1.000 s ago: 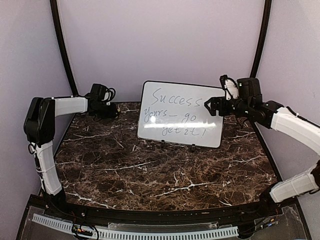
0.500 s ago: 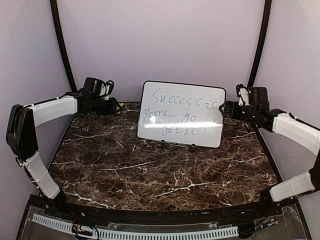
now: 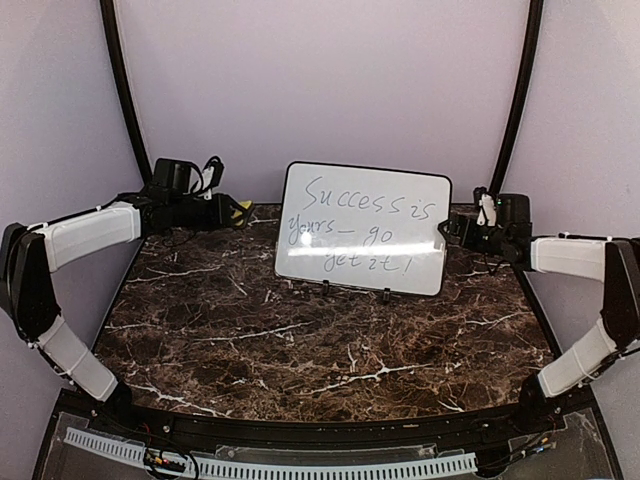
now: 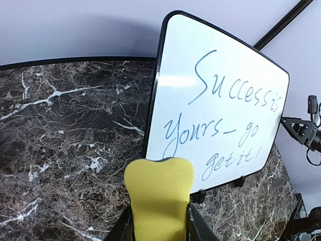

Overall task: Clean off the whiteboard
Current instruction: Hold the whiteboard at the center of the board.

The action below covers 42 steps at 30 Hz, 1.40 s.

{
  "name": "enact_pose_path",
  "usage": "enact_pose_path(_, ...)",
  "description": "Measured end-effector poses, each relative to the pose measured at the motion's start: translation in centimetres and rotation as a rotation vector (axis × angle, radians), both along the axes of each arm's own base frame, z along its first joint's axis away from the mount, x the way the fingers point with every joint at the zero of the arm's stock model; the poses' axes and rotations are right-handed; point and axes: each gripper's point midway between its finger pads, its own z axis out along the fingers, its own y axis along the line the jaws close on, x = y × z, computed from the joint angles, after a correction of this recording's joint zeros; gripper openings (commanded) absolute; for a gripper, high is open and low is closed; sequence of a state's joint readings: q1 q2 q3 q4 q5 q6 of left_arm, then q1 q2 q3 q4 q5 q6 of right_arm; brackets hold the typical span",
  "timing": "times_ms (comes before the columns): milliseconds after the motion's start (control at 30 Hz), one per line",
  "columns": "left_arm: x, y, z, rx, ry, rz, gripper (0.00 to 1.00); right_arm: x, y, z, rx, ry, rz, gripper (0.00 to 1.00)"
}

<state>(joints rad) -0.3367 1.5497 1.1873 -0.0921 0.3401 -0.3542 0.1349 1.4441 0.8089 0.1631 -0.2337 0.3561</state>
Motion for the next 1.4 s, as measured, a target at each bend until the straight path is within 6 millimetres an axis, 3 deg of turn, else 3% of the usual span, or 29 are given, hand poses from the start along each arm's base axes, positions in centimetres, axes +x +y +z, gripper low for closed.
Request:
enact_pose_path(267,-0.6,-0.6,-0.9,-0.025,0.006,-0.038,0.31,1.0,2.1,1.0,0.1,-0.086,0.143,0.86)
enact_pose_path(567,-0.5,-0.7,-0.8,-0.031,-0.002,-0.039,0.31,0.2,4.1,1.4,0.176,-0.122,0.263,0.81)
enact_pose_path(767,-0.5,-0.7,-0.7,-0.033,-0.006,-0.039,0.31,-1.6,4.6,1.2,0.192,-0.106,0.274,0.8)
enact_pose_path(1100,-0.5,-0.7,-0.7,-0.033,-0.006,-0.038,0.31,-5.5,7.3,3.2,0.163,-0.126,0.32,0.8)
enact_pose_path(1400,-0.4,-0.6,-0.7,-0.032,-0.007,-0.036,0.31,-9.0,10.5,2.4,0.128,-0.093,0.364,0.81)
